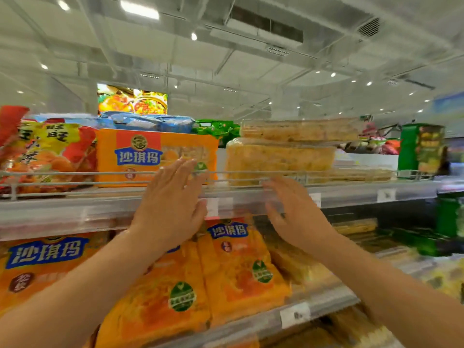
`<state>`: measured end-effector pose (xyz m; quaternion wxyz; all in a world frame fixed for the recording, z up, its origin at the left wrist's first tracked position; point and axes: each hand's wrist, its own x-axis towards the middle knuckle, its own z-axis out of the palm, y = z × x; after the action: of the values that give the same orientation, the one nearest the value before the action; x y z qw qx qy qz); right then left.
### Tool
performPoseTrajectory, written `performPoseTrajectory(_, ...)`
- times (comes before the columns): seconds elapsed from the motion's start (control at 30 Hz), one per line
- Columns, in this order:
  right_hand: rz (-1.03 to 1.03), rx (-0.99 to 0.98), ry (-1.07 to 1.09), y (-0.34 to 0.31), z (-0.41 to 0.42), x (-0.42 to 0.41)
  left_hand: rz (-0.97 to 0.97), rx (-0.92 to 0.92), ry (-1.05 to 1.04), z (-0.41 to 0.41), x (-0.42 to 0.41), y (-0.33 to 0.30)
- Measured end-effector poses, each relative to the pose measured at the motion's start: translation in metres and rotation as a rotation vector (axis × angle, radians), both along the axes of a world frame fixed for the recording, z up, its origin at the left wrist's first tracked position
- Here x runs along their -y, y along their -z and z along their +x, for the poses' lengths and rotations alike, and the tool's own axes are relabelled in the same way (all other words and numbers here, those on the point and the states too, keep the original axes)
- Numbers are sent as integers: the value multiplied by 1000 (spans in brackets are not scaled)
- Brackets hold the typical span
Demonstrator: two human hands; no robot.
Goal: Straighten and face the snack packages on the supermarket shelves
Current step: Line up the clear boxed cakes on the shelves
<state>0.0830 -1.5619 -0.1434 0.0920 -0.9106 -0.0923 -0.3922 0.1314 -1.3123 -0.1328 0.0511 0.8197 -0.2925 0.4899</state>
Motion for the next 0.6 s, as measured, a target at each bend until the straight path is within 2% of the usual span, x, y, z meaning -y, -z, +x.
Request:
performPoseTrajectory(0.23,-179,48,37,-12,35,73,-38,-40,-214,22,73,-4)
performPoseTrajectory(0.37,-186,119,2,-1,46,82,-49,45,-259,28,75,1)
performPoseTrajectory(0.5,-177,107,-26,2,56,87,-37,4,-293,28,76,1)
performPoseTrajectory(0.6,-181,127,-42,-2,57,91,-77,20,-236,28,83,0)
